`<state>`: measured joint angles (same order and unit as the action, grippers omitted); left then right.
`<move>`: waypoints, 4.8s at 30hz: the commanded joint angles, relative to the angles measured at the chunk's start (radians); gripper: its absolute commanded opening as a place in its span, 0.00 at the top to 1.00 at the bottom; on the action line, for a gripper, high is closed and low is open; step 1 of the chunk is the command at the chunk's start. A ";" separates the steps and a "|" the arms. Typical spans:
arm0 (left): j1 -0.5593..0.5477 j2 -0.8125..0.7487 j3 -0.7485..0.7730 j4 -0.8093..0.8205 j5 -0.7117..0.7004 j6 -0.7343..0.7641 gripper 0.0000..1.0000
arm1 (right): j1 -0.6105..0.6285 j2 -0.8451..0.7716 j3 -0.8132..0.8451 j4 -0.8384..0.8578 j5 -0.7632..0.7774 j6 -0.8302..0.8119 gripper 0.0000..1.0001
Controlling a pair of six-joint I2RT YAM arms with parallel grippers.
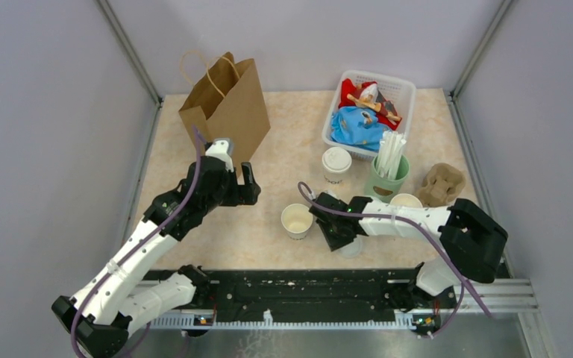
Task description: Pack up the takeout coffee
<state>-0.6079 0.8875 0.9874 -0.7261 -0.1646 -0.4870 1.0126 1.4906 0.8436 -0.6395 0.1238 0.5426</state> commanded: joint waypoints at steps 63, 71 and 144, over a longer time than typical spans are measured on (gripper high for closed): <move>0.053 0.200 0.344 0.245 0.704 -0.106 0.13 | -0.469 -0.217 0.263 0.962 -1.026 0.900 1.00; 0.054 0.195 0.377 0.206 0.638 -0.064 0.05 | -0.469 -0.221 0.257 0.966 -1.031 0.904 1.00; 0.053 0.241 0.345 0.171 0.643 -0.057 0.25 | -0.506 -0.260 0.236 0.803 -1.019 0.802 0.67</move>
<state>-0.5552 1.1267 1.3201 -0.5014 0.5201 -0.5735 0.5419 1.2858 1.0824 0.2642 -0.9112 1.4311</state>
